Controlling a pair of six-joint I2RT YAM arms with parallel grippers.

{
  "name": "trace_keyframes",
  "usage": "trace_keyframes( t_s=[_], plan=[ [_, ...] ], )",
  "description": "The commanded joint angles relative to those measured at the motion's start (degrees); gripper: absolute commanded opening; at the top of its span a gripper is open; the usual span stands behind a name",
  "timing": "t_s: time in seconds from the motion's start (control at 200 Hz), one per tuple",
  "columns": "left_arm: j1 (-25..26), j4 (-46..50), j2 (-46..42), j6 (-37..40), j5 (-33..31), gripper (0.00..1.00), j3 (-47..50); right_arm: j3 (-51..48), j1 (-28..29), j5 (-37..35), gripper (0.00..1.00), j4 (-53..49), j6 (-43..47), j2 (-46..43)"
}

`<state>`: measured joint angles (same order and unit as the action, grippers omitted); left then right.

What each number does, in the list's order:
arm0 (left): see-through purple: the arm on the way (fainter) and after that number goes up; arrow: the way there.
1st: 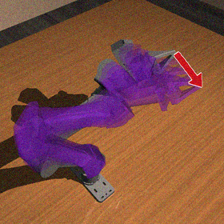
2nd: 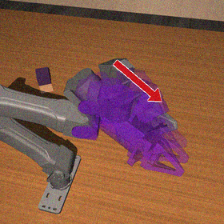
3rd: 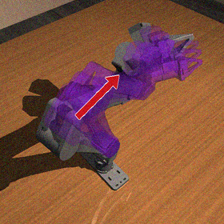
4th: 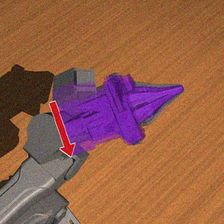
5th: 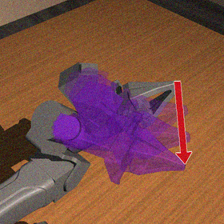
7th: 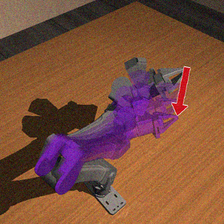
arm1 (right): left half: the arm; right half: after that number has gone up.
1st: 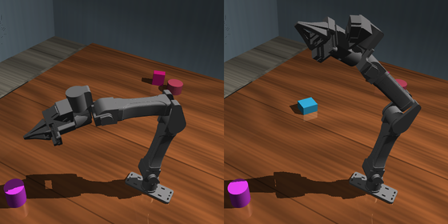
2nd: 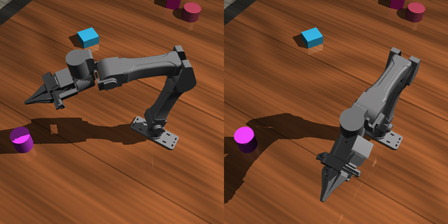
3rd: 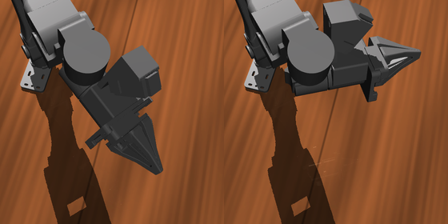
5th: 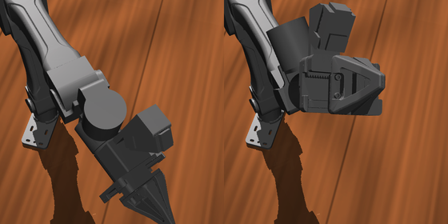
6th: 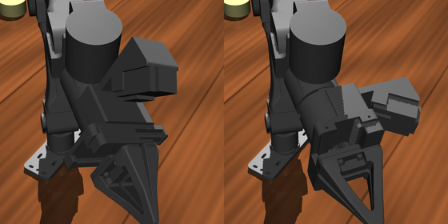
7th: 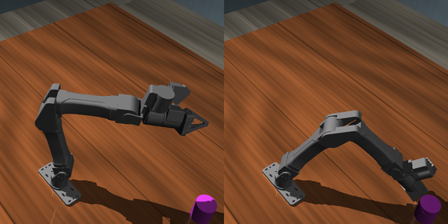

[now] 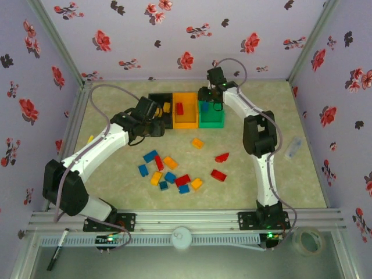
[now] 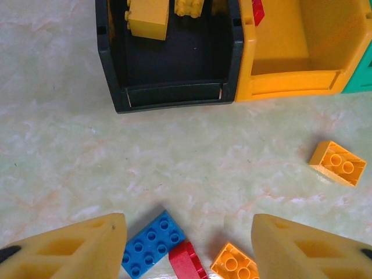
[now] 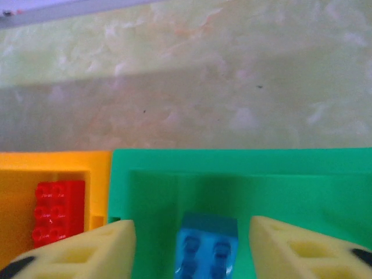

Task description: Sort the legos into containers by color

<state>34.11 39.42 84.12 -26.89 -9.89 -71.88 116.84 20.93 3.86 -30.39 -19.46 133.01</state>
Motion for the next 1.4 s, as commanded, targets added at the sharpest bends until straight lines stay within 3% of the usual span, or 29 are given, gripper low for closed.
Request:
trace_keyframes(
  t_s=[0.0,0.15,0.635,1.085,1.395],
  plan=[
    [0.3,0.0,-0.7,-1.3,-0.6,0.61,0.5,3.1,0.2,1.4,0.59,-2.6,1.0,-0.4],
    [0.3,0.6,-0.7,-1.7,-1.3,0.64,0.7,-0.6,0.4,1.0,0.62,-1.7,1.7,-4.3],
    [1.6,3.0,-3.1,-9.2,-1.5,0.64,8.4,-27.3,2.3,-0.5,0.62,7.5,1.3,-26.0],
    [6.8,-1.4,-2.9,-20.0,-2.9,0.61,16.2,-38.8,4.9,-1.0,0.62,8.2,1.0,-32.2],
    [7.9,-1.9,1.6,-20.6,-0.5,0.61,16.2,-41.8,5.5,-1.1,0.61,8.6,0.3,-33.8]
  ],
)
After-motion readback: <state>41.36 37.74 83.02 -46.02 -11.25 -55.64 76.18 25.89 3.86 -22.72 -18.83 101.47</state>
